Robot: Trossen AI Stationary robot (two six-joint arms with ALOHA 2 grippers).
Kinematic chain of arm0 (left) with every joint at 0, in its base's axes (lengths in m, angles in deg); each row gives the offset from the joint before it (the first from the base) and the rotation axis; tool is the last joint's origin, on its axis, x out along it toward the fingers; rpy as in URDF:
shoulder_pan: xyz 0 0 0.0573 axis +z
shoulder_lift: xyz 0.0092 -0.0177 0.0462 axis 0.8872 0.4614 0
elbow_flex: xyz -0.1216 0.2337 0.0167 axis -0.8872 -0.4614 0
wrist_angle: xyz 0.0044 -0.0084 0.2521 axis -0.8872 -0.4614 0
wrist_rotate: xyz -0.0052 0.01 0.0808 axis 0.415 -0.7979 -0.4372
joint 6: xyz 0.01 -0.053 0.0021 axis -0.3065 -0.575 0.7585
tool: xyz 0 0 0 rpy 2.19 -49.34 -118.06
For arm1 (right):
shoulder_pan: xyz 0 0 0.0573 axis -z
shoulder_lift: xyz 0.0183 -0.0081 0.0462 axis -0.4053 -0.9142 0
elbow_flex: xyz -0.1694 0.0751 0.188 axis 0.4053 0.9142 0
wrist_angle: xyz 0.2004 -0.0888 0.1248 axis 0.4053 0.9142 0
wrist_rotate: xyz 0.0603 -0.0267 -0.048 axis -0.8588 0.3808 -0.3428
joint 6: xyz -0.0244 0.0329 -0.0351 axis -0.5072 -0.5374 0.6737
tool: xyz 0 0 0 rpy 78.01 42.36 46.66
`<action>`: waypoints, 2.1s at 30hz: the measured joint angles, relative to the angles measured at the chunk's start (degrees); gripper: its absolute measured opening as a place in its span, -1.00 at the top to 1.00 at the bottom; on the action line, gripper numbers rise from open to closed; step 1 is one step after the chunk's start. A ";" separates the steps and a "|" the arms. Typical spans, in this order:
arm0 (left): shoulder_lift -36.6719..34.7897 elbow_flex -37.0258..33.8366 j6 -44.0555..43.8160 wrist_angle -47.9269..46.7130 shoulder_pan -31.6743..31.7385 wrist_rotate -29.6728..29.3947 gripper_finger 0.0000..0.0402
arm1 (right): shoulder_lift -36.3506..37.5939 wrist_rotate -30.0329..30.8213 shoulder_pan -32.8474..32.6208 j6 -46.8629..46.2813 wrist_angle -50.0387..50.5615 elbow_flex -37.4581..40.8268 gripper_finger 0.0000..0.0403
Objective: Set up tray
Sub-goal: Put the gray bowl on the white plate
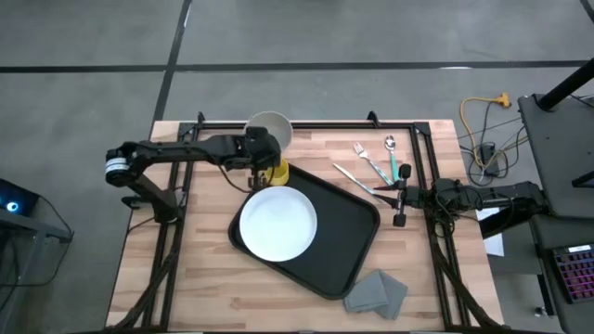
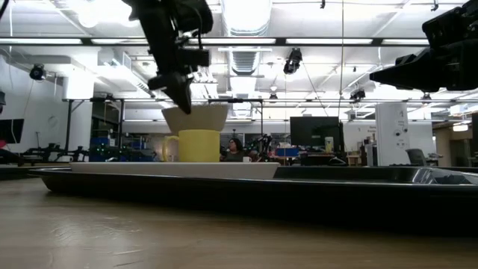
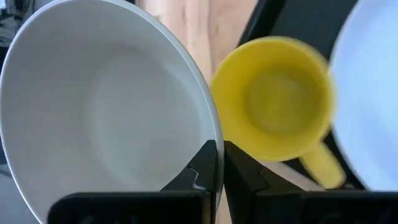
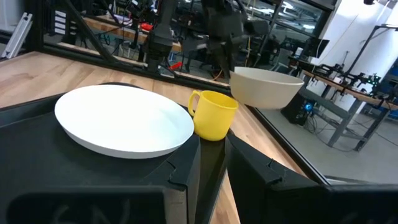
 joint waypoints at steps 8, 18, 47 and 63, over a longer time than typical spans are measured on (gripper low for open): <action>-0.02 0.71 -4.59 -4.22 -5.85 -0.02 1.00 | 0.00 0.00 0.00 -0.24 -0.01 -0.01 0.66; -0.02 0.13 -8.02 -4.22 -11.95 -0.11 1.00 | 0.00 -0.01 -0.04 0.00 -0.02 -0.01 0.66; 0.13 2.71 -15.54 -4.35 -25.52 0.80 1.00 | 0.00 0.00 -0.02 -0.23 -0.01 -0.01 0.66; 0.22 5.84 -20.78 -4.44 -34.17 5.02 1.00 | 0.02 0.00 0.02 0.01 -0.02 -0.01 0.66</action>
